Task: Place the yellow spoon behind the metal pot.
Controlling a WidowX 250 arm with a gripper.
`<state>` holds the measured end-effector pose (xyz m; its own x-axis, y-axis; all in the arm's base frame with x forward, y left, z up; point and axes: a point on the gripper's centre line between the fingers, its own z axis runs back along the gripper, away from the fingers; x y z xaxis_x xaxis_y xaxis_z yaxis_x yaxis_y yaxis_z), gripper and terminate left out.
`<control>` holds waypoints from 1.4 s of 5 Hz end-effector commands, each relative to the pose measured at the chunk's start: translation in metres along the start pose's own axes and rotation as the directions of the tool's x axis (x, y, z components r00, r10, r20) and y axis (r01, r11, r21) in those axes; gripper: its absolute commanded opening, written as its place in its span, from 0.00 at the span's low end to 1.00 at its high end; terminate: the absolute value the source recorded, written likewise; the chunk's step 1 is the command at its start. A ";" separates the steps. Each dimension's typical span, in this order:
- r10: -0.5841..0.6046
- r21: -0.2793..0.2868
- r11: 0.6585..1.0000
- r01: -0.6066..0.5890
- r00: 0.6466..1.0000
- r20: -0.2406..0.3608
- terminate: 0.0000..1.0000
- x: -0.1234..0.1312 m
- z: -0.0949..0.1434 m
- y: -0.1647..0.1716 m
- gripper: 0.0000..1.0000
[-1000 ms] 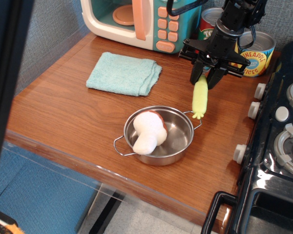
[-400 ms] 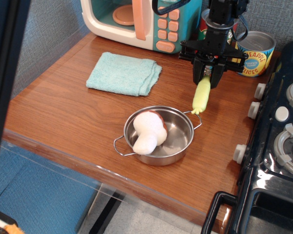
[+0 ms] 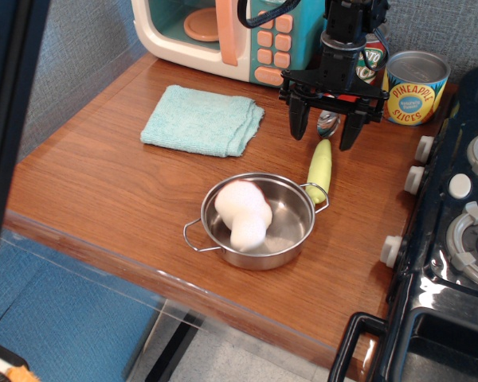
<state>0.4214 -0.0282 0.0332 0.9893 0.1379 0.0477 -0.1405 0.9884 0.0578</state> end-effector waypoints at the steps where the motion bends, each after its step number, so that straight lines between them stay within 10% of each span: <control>1: -0.013 -0.008 1.000 0.014 0.993 0.115 0.00 -0.001 0.052 0.006 1.00; 7: -0.020 -0.085 0.996 0.036 0.984 0.176 0.00 -0.006 0.081 0.016 1.00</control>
<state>0.4156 -0.0191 0.0865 0.9833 0.1088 0.1456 -0.1072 0.9941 -0.0187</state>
